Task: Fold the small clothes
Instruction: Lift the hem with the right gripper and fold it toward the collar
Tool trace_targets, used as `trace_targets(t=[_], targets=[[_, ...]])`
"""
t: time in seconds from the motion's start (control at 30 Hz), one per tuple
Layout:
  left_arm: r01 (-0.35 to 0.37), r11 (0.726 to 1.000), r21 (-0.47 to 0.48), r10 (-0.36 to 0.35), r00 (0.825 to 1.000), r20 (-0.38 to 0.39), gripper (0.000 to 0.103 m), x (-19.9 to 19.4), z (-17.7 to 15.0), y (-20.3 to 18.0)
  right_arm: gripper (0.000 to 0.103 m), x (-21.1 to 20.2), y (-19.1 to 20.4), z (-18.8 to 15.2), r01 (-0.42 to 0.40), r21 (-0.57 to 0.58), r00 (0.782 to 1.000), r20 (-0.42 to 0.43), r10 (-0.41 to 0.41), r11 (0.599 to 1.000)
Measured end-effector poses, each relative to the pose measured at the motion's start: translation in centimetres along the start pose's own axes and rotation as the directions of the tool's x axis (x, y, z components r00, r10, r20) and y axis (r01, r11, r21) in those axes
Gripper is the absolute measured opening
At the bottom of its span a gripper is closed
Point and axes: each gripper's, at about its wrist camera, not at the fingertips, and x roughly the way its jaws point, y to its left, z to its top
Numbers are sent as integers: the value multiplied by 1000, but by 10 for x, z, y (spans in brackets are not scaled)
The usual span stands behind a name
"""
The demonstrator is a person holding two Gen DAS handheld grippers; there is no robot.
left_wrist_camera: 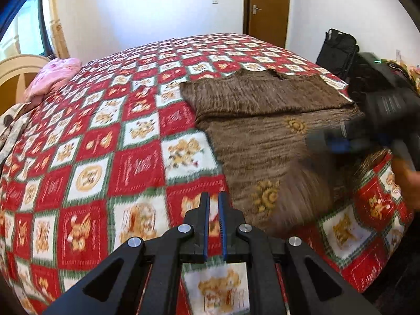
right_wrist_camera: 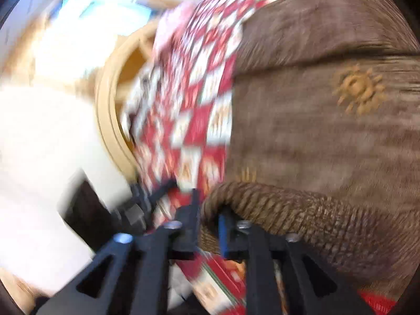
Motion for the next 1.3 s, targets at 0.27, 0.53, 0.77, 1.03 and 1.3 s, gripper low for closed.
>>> trace_targets(t=[0.27, 0.53, 0.77, 1.03, 1.3], targets=[[99, 989, 111, -96, 995, -34, 7, 18, 19, -16, 83, -60, -33, -5, 37, 101, 983, 173, -55, 994], [135, 990, -29, -136, 990, -43, 7, 50, 32, -8, 71, -139, 3, -59, 437, -99, 845, 386, -371, 894], [147, 987, -72, -151, 987, -60, 7, 72, 29, -22, 71, -161, -10, -69, 514, -69, 790, 426, -440, 855], [91, 985, -148, -105, 991, -87, 9, 75, 29, -10, 71, -150, -12, -66, 486, -73, 812, 406, -419, 871], [20, 987, -160, -33, 996, -79, 71, 84, 18, -10, 71, -155, -10, -68, 485, -68, 808, 415, -417, 872]])
